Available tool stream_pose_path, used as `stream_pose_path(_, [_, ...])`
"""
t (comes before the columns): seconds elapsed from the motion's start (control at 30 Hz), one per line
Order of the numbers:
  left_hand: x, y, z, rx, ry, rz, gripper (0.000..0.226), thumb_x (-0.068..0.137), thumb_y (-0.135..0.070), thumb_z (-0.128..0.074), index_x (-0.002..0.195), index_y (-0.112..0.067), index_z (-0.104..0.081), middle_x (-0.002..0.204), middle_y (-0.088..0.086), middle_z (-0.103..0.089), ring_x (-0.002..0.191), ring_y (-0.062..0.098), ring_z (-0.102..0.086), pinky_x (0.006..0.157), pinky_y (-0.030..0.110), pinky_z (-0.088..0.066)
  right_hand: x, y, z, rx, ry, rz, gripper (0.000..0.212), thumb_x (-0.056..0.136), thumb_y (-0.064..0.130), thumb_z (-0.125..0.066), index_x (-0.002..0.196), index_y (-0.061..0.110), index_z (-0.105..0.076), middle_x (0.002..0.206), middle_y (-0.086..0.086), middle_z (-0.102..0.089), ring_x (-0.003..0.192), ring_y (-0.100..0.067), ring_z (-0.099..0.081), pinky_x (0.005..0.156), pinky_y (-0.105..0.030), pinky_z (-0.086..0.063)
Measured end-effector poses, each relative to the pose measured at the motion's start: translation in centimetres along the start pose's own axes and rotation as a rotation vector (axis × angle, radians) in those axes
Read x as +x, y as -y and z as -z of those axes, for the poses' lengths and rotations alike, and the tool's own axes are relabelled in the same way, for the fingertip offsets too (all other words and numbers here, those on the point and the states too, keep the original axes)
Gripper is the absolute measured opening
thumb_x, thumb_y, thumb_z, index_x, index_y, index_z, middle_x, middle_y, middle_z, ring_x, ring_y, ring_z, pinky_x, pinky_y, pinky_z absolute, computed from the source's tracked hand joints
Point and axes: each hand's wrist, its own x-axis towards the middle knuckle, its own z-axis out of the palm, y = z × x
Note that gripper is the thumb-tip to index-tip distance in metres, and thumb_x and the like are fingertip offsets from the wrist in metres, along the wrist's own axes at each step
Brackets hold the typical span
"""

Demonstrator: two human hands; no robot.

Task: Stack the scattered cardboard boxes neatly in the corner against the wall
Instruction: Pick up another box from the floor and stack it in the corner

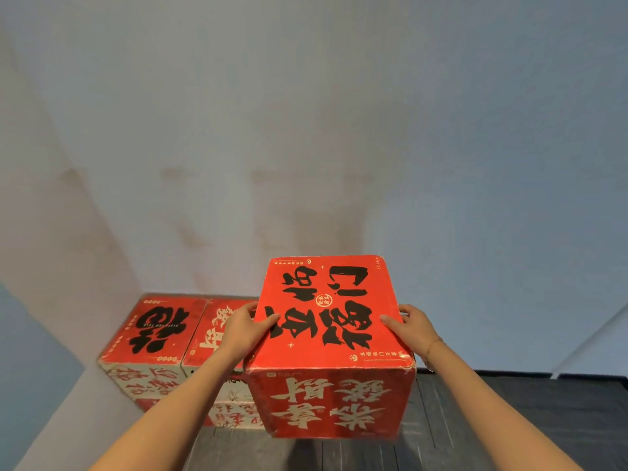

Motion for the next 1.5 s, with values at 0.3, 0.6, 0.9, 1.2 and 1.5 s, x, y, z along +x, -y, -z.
stream_pose_path(0.3, [11.2,3.4,-2.0,0.126,0.182,-0.012,0.044,0.077,-0.035,-0.077,0.11,-0.02,-0.052,0.09,-0.01,-0.062,0.081,0.008,-0.058,0.061,0.015,-0.041,7.5,-2.3,-2.7,0.023,-0.054,-0.133,0.049,0.089,0.034,-0.059,0.131,0.017,-0.042,0.104,-0.013,-0.067,0.086,-0.028,-0.068,0.082,-0.044,-0.056])
stream_pose_path(0.6, [17.8,9.8,-6.9,0.119,0.299,0.012,0.042,0.081,-0.022,-0.075,0.118,-0.012,-0.058,0.099,-0.002,-0.069,0.079,0.006,-0.059,0.068,0.012,-0.046,15.1,-7.3,-6.9,0.053,-0.062,-0.212,0.05,0.092,0.032,-0.054,0.136,0.018,-0.036,0.093,-0.009,-0.066,0.077,-0.019,-0.066,0.062,-0.027,-0.052])
stream_pose_path(0.9, [22.5,17.2,-12.8,0.118,0.229,0.06,0.06,0.086,-0.016,-0.069,0.138,-0.017,-0.039,0.104,-0.017,-0.049,0.094,0.002,-0.056,0.074,0.002,-0.038,23.7,-15.7,-11.5,0.107,-0.029,-0.234,0.048,0.092,0.03,-0.055,0.136,0.019,-0.039,0.095,-0.01,-0.069,0.076,-0.019,-0.068,0.053,-0.021,-0.053])
stream_pose_path(1.2, [25.3,28.7,-18.2,0.323,0.248,0.108,0.079,0.079,-0.057,-0.064,0.142,-0.018,-0.037,0.12,0.001,-0.062,0.11,0.02,-0.058,0.094,0.04,-0.049,29.5,-25.6,-16.5,0.046,-0.053,-0.14,0.033,0.093,0.021,-0.055,0.125,0.022,-0.05,0.083,0.001,-0.066,0.059,0.008,-0.062,0.052,-0.006,-0.046])
stream_pose_path(1.5, [26.8,32.4,-20.0,0.629,0.238,-0.022,0.092,0.082,-0.06,-0.055,0.149,-0.008,-0.022,0.154,0.012,-0.026,0.144,0.028,-0.016,0.119,0.043,-0.017,32.2,-29.9,-18.8,0.062,-0.037,-0.134,0.039,0.091,0.029,-0.057,0.129,0.022,-0.05,0.105,-0.005,-0.065,0.088,-0.019,-0.064,0.057,-0.007,-0.052])
